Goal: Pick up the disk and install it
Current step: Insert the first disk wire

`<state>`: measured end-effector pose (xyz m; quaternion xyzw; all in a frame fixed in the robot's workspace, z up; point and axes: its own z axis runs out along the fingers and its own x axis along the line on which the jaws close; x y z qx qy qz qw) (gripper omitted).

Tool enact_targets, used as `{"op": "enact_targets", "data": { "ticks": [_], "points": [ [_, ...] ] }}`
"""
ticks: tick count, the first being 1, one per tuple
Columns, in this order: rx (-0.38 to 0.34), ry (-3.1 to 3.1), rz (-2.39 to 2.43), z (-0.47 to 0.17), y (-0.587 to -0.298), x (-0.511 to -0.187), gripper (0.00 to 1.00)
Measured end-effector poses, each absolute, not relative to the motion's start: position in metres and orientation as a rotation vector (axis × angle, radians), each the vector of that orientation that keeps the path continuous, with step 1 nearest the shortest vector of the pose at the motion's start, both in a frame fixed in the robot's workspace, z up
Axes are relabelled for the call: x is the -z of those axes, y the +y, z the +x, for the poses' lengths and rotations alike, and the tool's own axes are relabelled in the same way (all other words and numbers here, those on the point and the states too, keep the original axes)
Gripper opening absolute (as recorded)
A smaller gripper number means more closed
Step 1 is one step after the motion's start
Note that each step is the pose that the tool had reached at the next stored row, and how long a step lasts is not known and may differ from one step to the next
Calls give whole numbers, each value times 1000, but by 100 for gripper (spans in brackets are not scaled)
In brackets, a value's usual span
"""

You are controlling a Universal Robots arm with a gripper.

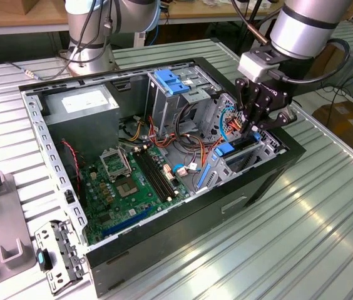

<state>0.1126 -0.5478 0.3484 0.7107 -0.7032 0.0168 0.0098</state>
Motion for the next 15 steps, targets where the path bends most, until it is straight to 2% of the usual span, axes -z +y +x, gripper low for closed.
{"op": "enact_targets", "data": {
  "ticks": [15],
  "points": [
    [-52,-2231,2183,113,-546,-348,16]
  ]
}}
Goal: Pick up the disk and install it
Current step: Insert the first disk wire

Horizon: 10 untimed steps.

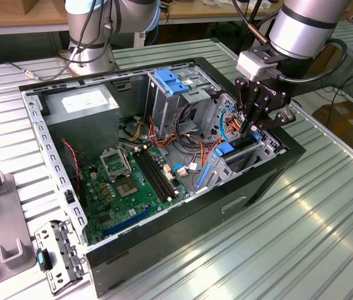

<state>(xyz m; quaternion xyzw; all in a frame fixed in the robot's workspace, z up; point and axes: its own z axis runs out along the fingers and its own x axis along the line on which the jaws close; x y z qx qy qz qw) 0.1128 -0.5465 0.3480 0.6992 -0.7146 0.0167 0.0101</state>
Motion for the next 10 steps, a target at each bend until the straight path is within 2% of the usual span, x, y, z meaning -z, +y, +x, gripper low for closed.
{"op": "enact_targets", "data": {
  "ticks": [10],
  "points": [
    [-53,-2231,2183,112,-548,-348,16]
  ]
}}
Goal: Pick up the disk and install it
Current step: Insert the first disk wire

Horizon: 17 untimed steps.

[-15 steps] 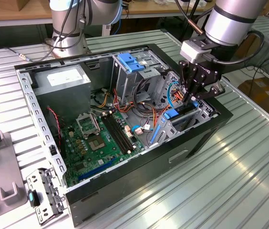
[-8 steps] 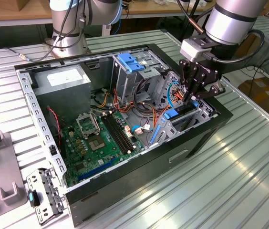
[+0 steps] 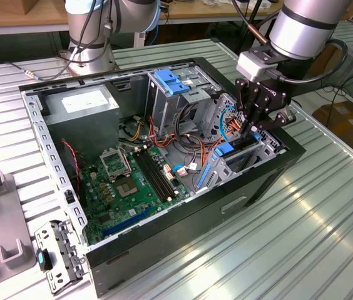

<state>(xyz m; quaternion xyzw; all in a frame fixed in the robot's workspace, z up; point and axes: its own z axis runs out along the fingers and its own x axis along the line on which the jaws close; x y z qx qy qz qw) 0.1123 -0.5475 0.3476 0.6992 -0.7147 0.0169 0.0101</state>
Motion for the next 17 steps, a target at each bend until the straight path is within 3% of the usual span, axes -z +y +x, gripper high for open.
{"op": "enact_targets", "data": {
  "ticks": [17],
  "points": [
    [-51,-2232,2183,113,-548,-341,16]
  ]
}}
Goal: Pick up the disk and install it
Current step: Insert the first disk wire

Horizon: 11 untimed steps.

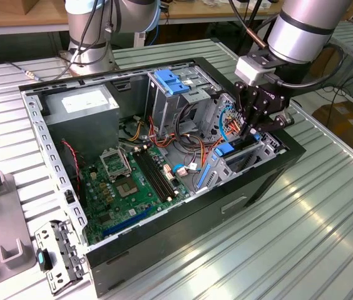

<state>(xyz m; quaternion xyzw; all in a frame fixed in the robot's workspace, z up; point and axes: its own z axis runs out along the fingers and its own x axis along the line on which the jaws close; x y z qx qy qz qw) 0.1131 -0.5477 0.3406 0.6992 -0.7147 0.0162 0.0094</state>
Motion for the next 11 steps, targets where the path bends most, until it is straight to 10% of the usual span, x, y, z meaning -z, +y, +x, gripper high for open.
{"op": "enact_targets", "data": {
  "ticks": [11],
  "points": [
    [-52,-2231,2183,113,-548,-353,24]
  ]
}}
